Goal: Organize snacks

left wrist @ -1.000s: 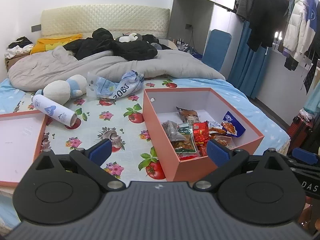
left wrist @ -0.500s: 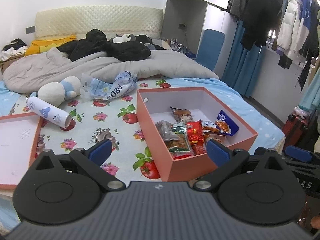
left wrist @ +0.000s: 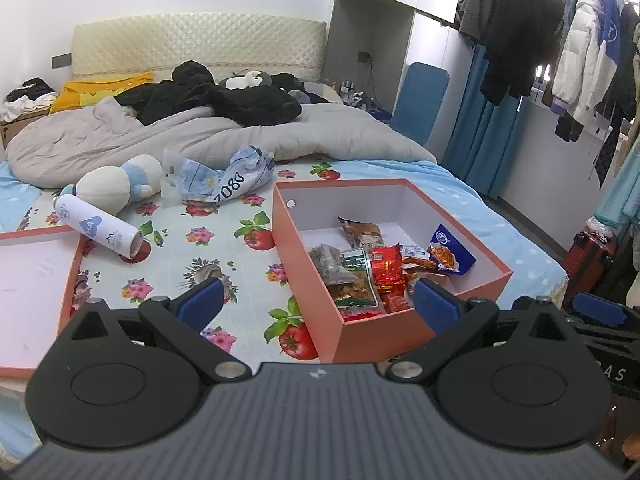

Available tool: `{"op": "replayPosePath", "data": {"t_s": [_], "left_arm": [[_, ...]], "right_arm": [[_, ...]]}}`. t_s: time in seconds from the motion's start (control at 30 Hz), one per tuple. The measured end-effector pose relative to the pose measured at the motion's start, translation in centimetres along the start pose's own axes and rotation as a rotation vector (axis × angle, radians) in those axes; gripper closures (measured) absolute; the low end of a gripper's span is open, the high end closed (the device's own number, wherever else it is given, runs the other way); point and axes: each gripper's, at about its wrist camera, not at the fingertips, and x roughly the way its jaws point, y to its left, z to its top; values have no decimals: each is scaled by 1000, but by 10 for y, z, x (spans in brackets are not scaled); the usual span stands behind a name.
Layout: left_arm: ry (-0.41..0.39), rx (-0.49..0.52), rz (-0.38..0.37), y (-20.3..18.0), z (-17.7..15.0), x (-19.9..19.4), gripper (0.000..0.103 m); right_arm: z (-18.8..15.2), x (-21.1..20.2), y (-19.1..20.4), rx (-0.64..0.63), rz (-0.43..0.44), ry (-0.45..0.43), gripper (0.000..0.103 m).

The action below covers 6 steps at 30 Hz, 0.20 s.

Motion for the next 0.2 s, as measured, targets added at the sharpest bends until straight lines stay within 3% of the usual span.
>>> {"op": "replayPosePath", "data": {"t_s": [0.2], "left_arm": [[3,-7,9,1,-1,0,1]], "right_arm": [[-1,1,0,10,3,6,5]]}}
